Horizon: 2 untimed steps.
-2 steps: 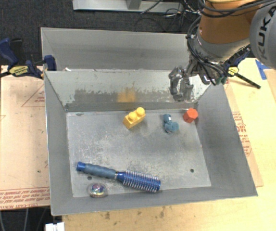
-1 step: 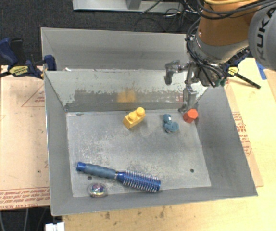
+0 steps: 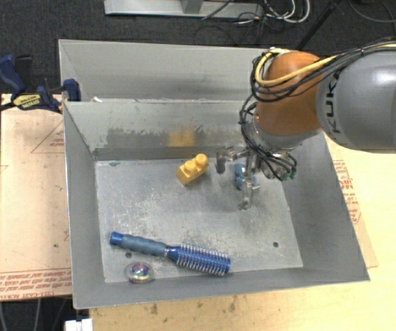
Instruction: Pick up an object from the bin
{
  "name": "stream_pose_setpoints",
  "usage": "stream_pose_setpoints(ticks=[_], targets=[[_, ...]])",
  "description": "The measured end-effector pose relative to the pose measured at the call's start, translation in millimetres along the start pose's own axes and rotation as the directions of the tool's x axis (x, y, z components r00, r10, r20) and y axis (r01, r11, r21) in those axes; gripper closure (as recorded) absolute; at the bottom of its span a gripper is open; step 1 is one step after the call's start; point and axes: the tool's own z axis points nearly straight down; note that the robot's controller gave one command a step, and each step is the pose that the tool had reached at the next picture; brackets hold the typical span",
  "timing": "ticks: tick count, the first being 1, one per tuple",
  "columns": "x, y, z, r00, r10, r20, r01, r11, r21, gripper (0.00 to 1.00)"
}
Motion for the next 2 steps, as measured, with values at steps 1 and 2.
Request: stream_pose_setpoints(ticks=[1,2], targets=[[-10.1,-58.4,31.6,0.976,-0.217,0.007,0.217,0.976,0.006,0.00],[-10.9,-81.4,44.0,0.939,-0.345,0.008,0.344,0.939,0.007,0.00]])
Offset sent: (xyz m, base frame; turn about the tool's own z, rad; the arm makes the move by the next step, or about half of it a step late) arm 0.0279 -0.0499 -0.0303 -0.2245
